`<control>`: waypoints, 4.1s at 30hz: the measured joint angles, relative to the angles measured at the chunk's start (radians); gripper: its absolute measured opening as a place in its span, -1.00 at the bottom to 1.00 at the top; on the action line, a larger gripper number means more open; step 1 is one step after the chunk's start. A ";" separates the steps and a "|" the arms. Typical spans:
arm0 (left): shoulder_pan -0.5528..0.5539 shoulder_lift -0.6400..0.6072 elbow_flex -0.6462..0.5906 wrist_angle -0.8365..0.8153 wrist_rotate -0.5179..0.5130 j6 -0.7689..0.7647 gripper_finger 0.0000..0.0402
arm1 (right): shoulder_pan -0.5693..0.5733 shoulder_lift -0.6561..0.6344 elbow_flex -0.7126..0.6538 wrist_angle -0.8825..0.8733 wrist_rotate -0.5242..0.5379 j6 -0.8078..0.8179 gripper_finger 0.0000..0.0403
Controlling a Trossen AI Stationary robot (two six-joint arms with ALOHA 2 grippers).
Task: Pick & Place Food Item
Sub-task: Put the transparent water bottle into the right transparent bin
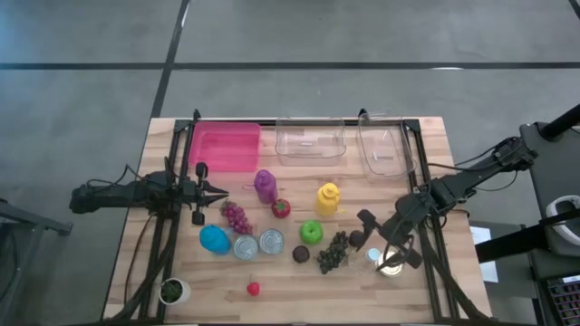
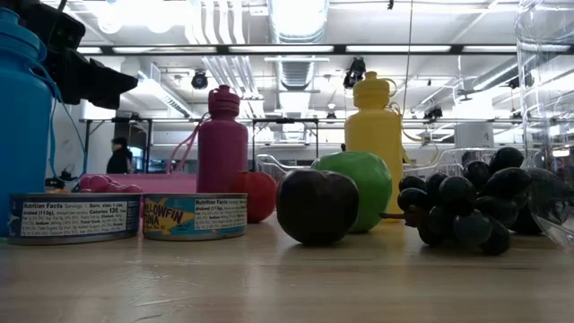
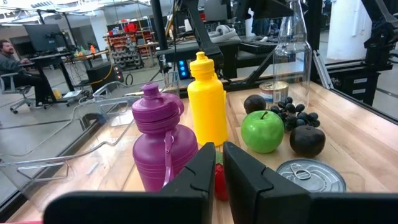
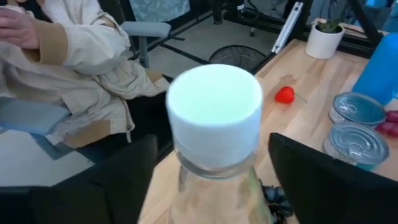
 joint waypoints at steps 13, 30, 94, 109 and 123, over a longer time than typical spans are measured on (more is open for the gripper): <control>0.000 0.000 0.000 0.000 0.000 0.000 -0.82 | 0.000 0.000 0.000 0.000 -0.015 -0.052 -0.21; 0.000 0.000 0.000 0.000 0.000 0.000 -0.82 | 0.000 -0.001 -0.001 0.000 -0.015 -0.034 -0.18; 0.000 0.000 0.000 0.000 0.000 0.000 -0.82 | 0.000 -0.002 -0.002 -0.001 0.002 -0.011 -0.20; 0.000 0.000 0.000 0.000 0.000 0.000 -0.82 | 0.000 -0.006 0.004 0.017 0.001 0.005 -0.20; 0.000 0.000 0.000 0.000 0.000 0.000 -0.82 | -0.001 -0.022 0.163 -0.137 0.051 -0.003 -0.19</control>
